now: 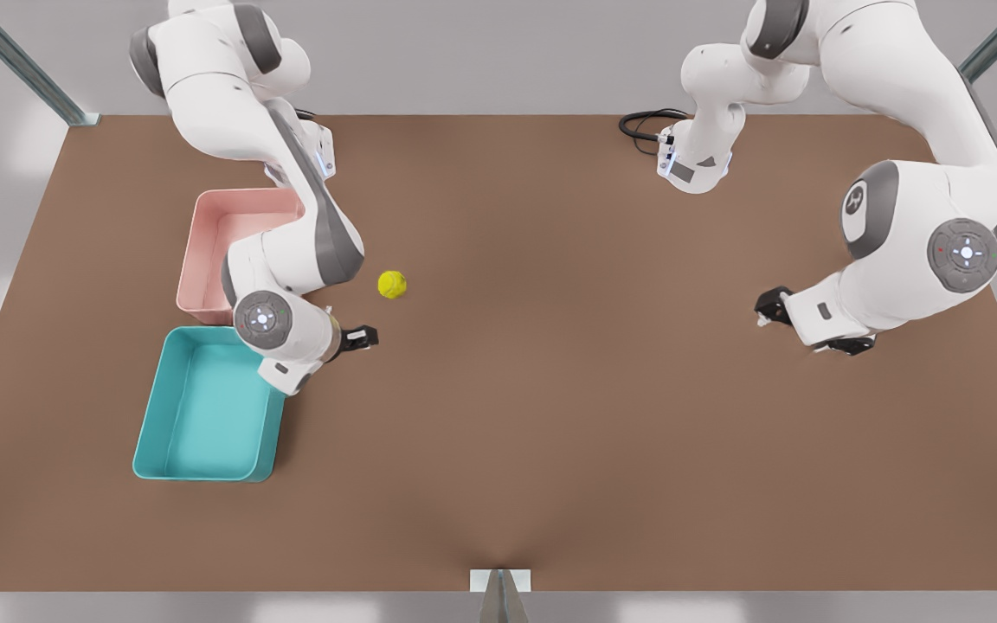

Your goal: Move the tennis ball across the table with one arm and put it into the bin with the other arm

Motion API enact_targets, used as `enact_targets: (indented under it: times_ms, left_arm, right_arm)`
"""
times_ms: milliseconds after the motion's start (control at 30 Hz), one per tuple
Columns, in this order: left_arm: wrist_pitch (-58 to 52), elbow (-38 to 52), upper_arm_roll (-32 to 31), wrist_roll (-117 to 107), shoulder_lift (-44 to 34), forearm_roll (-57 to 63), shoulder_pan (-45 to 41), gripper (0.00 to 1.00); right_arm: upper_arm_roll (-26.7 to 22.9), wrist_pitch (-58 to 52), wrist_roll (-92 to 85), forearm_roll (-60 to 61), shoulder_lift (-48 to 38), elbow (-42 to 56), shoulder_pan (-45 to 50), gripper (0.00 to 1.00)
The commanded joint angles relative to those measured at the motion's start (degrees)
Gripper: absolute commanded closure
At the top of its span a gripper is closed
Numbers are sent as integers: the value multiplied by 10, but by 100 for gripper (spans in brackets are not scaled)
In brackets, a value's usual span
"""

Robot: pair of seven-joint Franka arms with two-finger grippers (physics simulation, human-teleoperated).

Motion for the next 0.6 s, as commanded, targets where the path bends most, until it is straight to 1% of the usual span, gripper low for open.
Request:
enact_targets:
  times_ms: [0,33,67,167,233,267,367,433,567]
  left_arm:
    - [-67,1,-1,-306,0,-30,11,0]
    - [-66,2,-1,-307,0,-28,11,0]
    - [-64,2,-1,-307,0,-27,10,0]
    - [-66,2,-2,-308,0,-28,10,0]
    - [-66,2,-2,-307,0,-28,10,0]
    - [-66,2,-2,-307,0,-27,10,0]
    - [-66,2,-2,-307,0,-27,10,0]
    - [-66,2,-2,-306,0,-27,11,0]
    - [-66,2,-2,-306,0,-27,11,0]
  right_arm:
    - [2,101,176,18,-7,-41,7,0]
    - [8,113,176,23,-19,-66,14,0]
    - [8,138,176,48,-40,-116,14,0]
    - [8,186,176,49,-125,-249,35,0]
    - [8,267,198,49,-178,-360,68,0]
    - [8,300,212,49,-183,-388,82,0]
    - [8,366,228,43,-184,-448,88,0]
    - [8,422,228,43,-200,-504,93,0]
    - [6,462,256,42,-214,-556,89,0]
